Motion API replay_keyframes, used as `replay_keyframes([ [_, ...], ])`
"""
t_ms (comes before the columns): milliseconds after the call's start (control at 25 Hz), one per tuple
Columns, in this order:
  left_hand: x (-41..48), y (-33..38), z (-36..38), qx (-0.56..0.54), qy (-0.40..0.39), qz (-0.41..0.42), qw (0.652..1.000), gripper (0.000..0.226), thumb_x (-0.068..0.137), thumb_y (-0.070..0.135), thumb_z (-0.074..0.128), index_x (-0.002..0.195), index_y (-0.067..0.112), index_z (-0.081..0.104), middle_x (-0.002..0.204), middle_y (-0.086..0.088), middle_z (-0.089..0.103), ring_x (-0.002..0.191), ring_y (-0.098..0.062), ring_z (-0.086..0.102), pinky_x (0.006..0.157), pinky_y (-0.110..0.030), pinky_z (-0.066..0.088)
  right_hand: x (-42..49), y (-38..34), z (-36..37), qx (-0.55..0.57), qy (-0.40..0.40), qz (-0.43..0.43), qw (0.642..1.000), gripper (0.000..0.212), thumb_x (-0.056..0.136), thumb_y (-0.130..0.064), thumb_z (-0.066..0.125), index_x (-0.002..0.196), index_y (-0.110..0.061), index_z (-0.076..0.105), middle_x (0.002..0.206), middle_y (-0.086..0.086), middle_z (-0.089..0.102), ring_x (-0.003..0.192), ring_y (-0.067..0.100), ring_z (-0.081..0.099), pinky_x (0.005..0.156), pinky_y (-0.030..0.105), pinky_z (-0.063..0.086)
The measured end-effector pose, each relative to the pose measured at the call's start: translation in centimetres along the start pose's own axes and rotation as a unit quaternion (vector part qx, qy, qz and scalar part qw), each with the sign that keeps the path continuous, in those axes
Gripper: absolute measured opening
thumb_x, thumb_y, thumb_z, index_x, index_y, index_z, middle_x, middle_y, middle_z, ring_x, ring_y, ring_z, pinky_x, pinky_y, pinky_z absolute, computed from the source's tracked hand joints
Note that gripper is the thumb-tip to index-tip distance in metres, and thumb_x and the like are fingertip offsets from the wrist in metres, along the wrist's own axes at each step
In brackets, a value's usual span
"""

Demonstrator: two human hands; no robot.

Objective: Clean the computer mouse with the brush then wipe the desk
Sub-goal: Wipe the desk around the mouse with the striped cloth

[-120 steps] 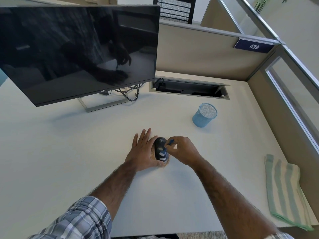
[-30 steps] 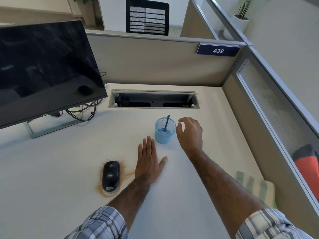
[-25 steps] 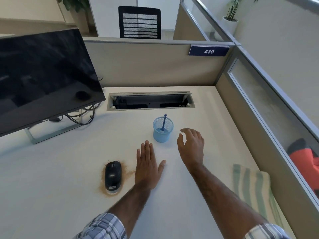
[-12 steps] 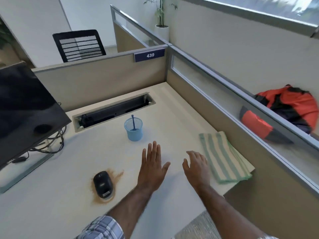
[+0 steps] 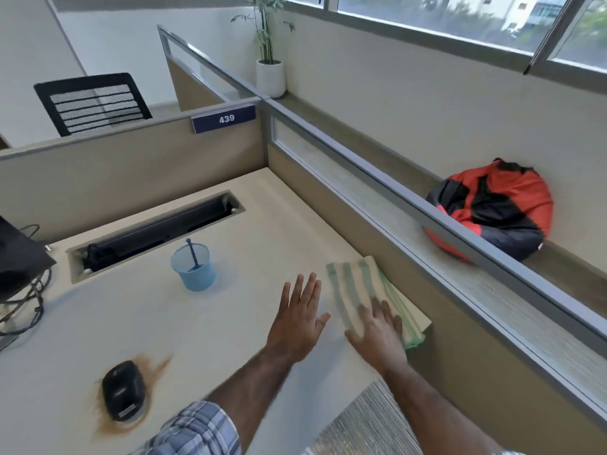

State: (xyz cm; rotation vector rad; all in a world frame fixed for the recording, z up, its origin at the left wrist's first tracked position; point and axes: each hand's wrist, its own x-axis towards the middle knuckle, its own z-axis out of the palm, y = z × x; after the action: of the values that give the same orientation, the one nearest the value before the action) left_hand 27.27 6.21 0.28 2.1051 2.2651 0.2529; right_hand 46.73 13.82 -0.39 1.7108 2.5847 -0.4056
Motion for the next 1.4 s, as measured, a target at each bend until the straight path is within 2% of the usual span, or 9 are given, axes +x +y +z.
replay_keyframes([
  [160,3.6,2.8,1.8,-0.002,-0.026,0.016,1.000,0.067,0.109,0.047,0.024,0.162,0.007,0.022,0.172,-0.008,0.013,0.158,-0.033,0.012,0.124,-0.054,0.009,0.3,1.6,-0.2,0.026,0.018,-0.044,0.999,0.040,0.086,-0.032,0.057,0.124,-0.020,0.058,0.147,0.006,0.048,0.143,0.026,0.033,0.115,0.048,0.027],
  [280,6.0,4.0,3.3,0.011,-0.051,0.033,0.998,0.067,0.109,0.049,0.006,0.163,0.011,0.019,0.172,-0.008,0.009,0.158,-0.033,0.009,0.123,-0.054,0.007,0.0,2.4,-0.8,0.032,0.028,-0.094,0.995,0.055,0.078,-0.023,0.052,0.133,-0.027,0.054,0.137,-0.004,0.052,0.137,0.021,0.038,0.113,0.043,0.028],
  [480,8.3,4.6,5.7,0.004,-0.090,0.036,0.995,0.072,0.105,0.055,-0.002,0.164,0.014,0.008,0.172,-0.010,0.007,0.158,-0.031,-0.001,0.123,-0.052,-0.003,0.4,4.4,0.0,0.036,0.059,-0.143,0.987,0.040,0.084,-0.044,0.055,0.114,-0.018,0.060,0.137,0.001,0.056,0.136,0.022,0.043,0.115,0.047,0.032],
  [600,8.3,4.7,6.7,-0.020,-0.111,0.017,0.993,0.077,0.097,0.058,-0.003,0.164,0.020,-0.003,0.171,-0.005,-0.014,0.157,-0.026,-0.016,0.123,-0.049,-0.013,0.8,5.0,0.8,0.006,0.045,-0.153,0.987,0.041,0.084,-0.055,0.054,0.101,-0.019,0.061,0.146,0.005,0.051,0.142,0.024,0.037,0.117,0.049,0.029],
  [840,8.3,4.9,5.8,-0.042,-0.110,-0.001,0.993,0.067,0.105,0.048,0.006,0.164,0.020,-0.007,0.168,-0.001,-0.021,0.156,-0.021,-0.019,0.125,-0.044,-0.014,2.0,4.1,0.5,-0.012,0.015,-0.177,0.984,0.078,0.083,-0.066,0.051,0.145,-0.020,0.042,0.165,0.007,0.026,0.156,0.025,0.014,0.125,0.046,0.000],
  [960,8.3,4.4,5.3,-0.070,-0.112,-0.024,0.991,0.063,0.111,0.034,0.022,0.164,0.012,-0.005,0.171,-0.004,-0.014,0.158,-0.021,-0.014,0.127,-0.038,-0.008,3.5,3.5,-0.1,0.011,0.009,-0.206,0.978,0.082,0.085,-0.065,0.051,0.152,-0.022,0.031,0.169,0.005,0.014,0.157,0.021,0.001,0.127,0.042,-0.001],
  [1080,7.1,3.2,5.1,-0.055,-0.114,-0.034,0.991,0.065,0.106,0.035,0.009,0.163,0.008,-0.004,0.171,-0.008,-0.012,0.158,-0.023,-0.014,0.126,-0.036,-0.010,5.2,3.0,-0.3,0.014,-0.025,-0.237,0.971,0.097,0.085,-0.071,0.047,0.161,-0.029,0.005,0.171,0.001,0.000,0.156,0.018,-0.009,0.126,0.042,-0.002],
  [1200,4.9,2.1,4.7,-0.050,-0.116,-0.033,0.991,0.083,0.089,0.045,-0.010,0.163,0.006,-0.004,0.171,-0.008,-0.013,0.158,-0.022,-0.014,0.124,-0.034,-0.016,5.9,2.5,0.6,-0.025,-0.048,-0.244,0.968,0.088,0.090,-0.071,0.036,0.161,-0.035,-0.004,0.169,-0.005,-0.014,0.154,0.016,-0.019,0.126,0.045,-0.006],
  [1400,2.0,-0.2,4.2,-0.035,-0.084,-0.042,0.995,0.071,0.103,0.045,0.016,0.163,0.006,0.011,0.170,-0.008,-0.001,0.159,-0.027,0.006,0.125,-0.043,-0.003,6.0,2.5,1.8,-0.031,-0.031,-0.229,0.972,0.069,0.094,-0.054,0.016,0.161,-0.039,0.008,0.168,-0.009,-0.012,0.156,0.017,-0.011,0.125,0.044,-0.004],
])
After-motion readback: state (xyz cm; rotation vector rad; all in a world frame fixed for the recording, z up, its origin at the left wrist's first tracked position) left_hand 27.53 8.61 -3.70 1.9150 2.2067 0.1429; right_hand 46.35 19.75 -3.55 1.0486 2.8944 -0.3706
